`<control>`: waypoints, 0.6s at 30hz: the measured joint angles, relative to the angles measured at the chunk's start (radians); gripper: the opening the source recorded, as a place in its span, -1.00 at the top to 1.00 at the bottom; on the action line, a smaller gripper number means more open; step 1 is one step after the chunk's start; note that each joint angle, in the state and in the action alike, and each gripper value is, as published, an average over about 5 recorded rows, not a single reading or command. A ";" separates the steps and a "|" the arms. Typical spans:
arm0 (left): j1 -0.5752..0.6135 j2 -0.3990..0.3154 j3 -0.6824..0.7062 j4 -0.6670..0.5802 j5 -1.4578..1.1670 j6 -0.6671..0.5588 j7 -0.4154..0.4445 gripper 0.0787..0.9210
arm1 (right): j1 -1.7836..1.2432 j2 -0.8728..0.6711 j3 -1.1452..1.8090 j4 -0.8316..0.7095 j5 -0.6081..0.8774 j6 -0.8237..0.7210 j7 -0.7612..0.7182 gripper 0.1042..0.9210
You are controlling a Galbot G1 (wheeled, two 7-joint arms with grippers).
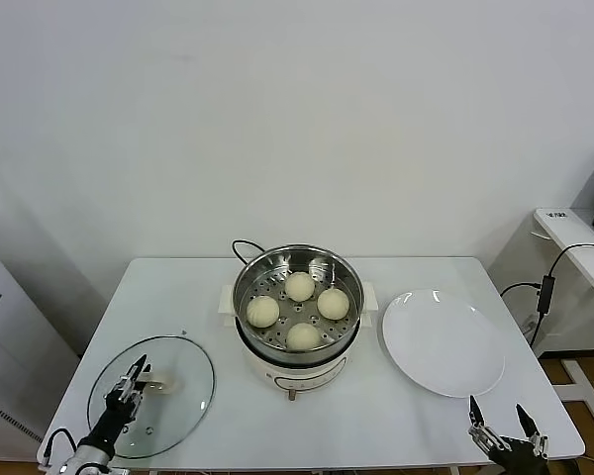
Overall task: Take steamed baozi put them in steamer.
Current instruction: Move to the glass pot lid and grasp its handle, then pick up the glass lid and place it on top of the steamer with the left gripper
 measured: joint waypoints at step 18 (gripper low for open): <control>0.020 0.155 0.019 -0.196 -0.302 0.173 0.130 0.89 | 0.039 -0.031 -0.027 0.013 -0.006 -0.045 -0.029 -0.76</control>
